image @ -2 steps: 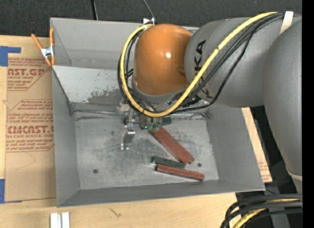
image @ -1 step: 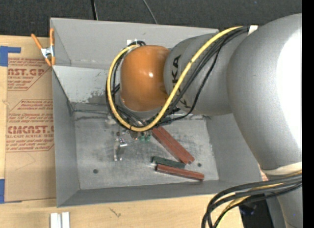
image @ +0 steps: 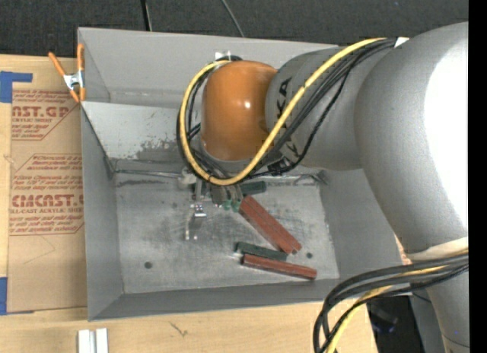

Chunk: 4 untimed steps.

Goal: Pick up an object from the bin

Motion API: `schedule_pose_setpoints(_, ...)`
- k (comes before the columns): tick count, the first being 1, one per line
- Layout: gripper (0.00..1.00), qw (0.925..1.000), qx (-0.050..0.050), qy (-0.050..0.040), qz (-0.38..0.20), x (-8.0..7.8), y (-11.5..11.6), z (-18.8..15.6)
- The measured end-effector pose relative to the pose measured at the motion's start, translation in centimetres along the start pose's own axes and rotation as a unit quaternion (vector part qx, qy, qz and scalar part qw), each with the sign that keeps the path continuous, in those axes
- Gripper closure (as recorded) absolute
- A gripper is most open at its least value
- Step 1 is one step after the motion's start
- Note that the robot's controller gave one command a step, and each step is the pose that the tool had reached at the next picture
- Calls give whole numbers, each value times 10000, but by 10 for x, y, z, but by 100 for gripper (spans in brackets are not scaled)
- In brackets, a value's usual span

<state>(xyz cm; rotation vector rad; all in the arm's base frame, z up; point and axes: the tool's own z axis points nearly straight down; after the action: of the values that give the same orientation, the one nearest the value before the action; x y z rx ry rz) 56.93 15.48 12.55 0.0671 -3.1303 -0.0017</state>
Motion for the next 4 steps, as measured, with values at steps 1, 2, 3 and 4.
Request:
schedule_pose_setpoints(1,0,9998,2,-71,179,-12,-41,18)
schedule_pose_setpoints(2,0,9905,12,-51,-1375,9,-59,26)
schedule_pose_setpoints(3,0,9870,11,-57,-1608,14,-88,35)
schedule_pose_setpoints(4,0,9875,6,-61,-1576,28,-107,40)
